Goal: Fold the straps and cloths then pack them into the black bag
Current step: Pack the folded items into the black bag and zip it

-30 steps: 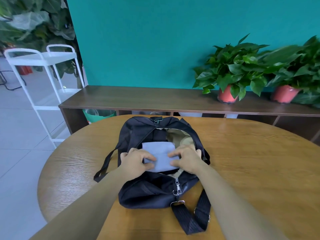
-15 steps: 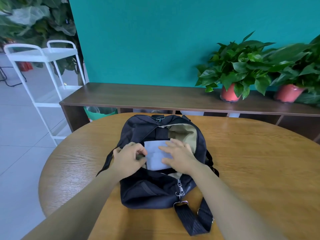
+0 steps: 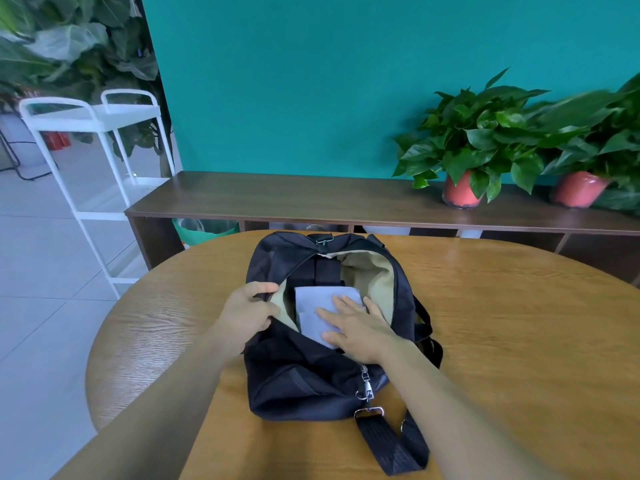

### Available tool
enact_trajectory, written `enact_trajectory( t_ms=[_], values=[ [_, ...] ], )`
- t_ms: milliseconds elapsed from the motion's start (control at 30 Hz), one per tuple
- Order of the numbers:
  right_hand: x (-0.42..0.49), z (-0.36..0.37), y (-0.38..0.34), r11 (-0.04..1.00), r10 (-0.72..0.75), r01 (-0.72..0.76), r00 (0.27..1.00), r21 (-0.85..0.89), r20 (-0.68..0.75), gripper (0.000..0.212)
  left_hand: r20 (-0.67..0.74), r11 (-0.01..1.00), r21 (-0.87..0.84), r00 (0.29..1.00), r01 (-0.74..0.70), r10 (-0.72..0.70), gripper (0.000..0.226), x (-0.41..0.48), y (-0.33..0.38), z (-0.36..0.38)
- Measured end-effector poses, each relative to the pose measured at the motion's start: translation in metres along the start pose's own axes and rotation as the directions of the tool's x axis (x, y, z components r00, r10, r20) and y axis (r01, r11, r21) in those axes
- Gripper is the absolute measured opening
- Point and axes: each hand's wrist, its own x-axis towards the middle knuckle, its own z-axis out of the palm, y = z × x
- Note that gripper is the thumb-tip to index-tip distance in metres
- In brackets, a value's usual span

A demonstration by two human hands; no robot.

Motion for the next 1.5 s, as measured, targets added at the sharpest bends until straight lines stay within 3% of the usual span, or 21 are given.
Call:
enact_trajectory(
  t_ms=[133, 233, 433, 533, 633, 733, 833, 900, 967, 1000, 1067, 1133, 1200, 1267, 1333, 1433, 1467, 1500],
  values=[
    [0.000, -0.004, -0.004, 0.999, 0.003, -0.002, 1.000, -0.050, 0.006, 0.052, 0.096, 0.987, -0.147, 0.994, 0.059, -0.045, 0.040, -0.004, 0.009, 0.004],
    [0.003, -0.012, -0.009, 1.000, 0.018, -0.017, 0.998, 0.019, -0.060, 0.055, 0.146, 0.975, -0.209, 0.988, 0.081, -0.051, 0.039, -0.001, 0.003, 0.005],
    [0.009, -0.007, -0.029, 1.000, -0.018, 0.019, 0.998, -0.019, 0.052, 0.053, 0.130, 0.988, -0.148, 0.989, -0.051, 0.071, 0.040, 0.003, 0.007, 0.012],
    [0.010, -0.011, -0.031, 0.990, 0.049, -0.063, 0.993, 0.123, 0.111, 0.053, 0.155, 0.971, -0.209, 0.977, -0.114, 0.148, 0.040, 0.001, 0.027, 0.020],
    [0.000, -0.022, -0.033, 0.997, 0.021, -0.030, 0.992, 0.077, 0.122, 0.056, 0.129, 0.987, -0.055, 0.979, -0.152, 0.158, 0.040, -0.001, 0.039, 0.025],
    [-0.008, -0.030, -0.027, 0.999, -0.021, 0.022, 0.999, 0.026, -0.036, 0.045, 0.118, 0.989, 0.059, 0.985, -0.137, 0.129, 0.040, -0.004, 0.038, 0.024],
    [-0.011, -0.030, -0.009, 0.996, 0.007, 0.025, 0.931, 0.083, -0.365, 0.028, 0.136, 0.975, 0.133, 0.978, -0.177, 0.159, 0.043, -0.006, 0.032, 0.025],
    [-0.014, -0.031, 0.003, 0.994, 0.064, 0.001, 0.789, 0.106, -0.611, 0.009, 0.081, 0.865, 0.410, 0.956, -0.289, 0.281, 0.047, -0.006, 0.031, 0.031],
    [-0.018, -0.034, 0.016, 0.986, 0.158, -0.054, 0.586, 0.156, -0.795, 0.018, 0.031, 0.576, 0.744, 0.879, -0.338, 0.476, 0.049, -0.009, 0.035, 0.042],
    [-0.019, -0.036, 0.022, 0.982, 0.186, -0.079, 0.496, 0.170, -0.848, 0.023, 0.052, 0.459, 0.814, 0.831, -0.356, 0.553, 0.048, -0.012, 0.040, 0.050],
    [-0.020, -0.041, 0.029, 0.972, 0.226, -0.149, 0.400, 0.180, -0.889, 0.028, 0.141, 0.342, 0.845, 0.789, -0.410, 0.598, 0.045, -0.011, 0.045, 0.066],
    [-0.019, -0.045, 0.032, 0.929, 0.349, -0.263, 0.397, 0.259, -0.849, 0.037, 0.265, 0.275, 0.844, 0.804, -0.460, 0.532, 0.044, -0.005, 0.045, 0.077],
    [-0.016, -0.048, 0.033, 0.842, 0.532, -0.395, 0.484, 0.369, -0.695, 0.048, 0.407, 0.197, 0.837, 0.822, -0.510, 0.398, 0.044, 0.003, 0.043, 0.086],
    [-0.014, -0.052, 0.033, 0.767, 0.641, -0.472, 0.591, 0.434, -0.490, 0.041, 0.491, 0.195, 0.821, 0.838, -0.537, 0.238, 0.044, 0.009, 0.037, 0.093],
    [-0.013, -0.056, 0.032, 0.745, 0.659, -0.480, 0.642, 0.464, -0.393, 0.029, 0.512, 0.229, 0.821, 0.852, -0.523, 0.110, 0.044, 0.012, 0.028, 0.097],
    [-0.011, -0.063, 0.028, 0.756, 0.646, -0.444, 0.626, 0.481, -0.438, 0.034, 0.514, 0.264, 0.815, 0.854, -0.515, 0.081, 0.050, 0.015, 0.017, 0.097],
    [-0.010, -0.066, 0.026, 0.762, 0.641, -0.434, 0.612, 0.482, -0.463, 0.035, 0.519, 0.239, 0.821, 0.852, -0.518, 0.062, 0.053, 0.016, 0.016, 0.097],
    [-0.009, -0.068, 0.024, 0.763, 0.641, -0.426, 0.599, 0.486, -0.481, 0.035, 0.535, 0.149, 0.833, 0.844, -0.532, 0.024, 0.057, 0.017, 0.016, 0.098]
  ],
)
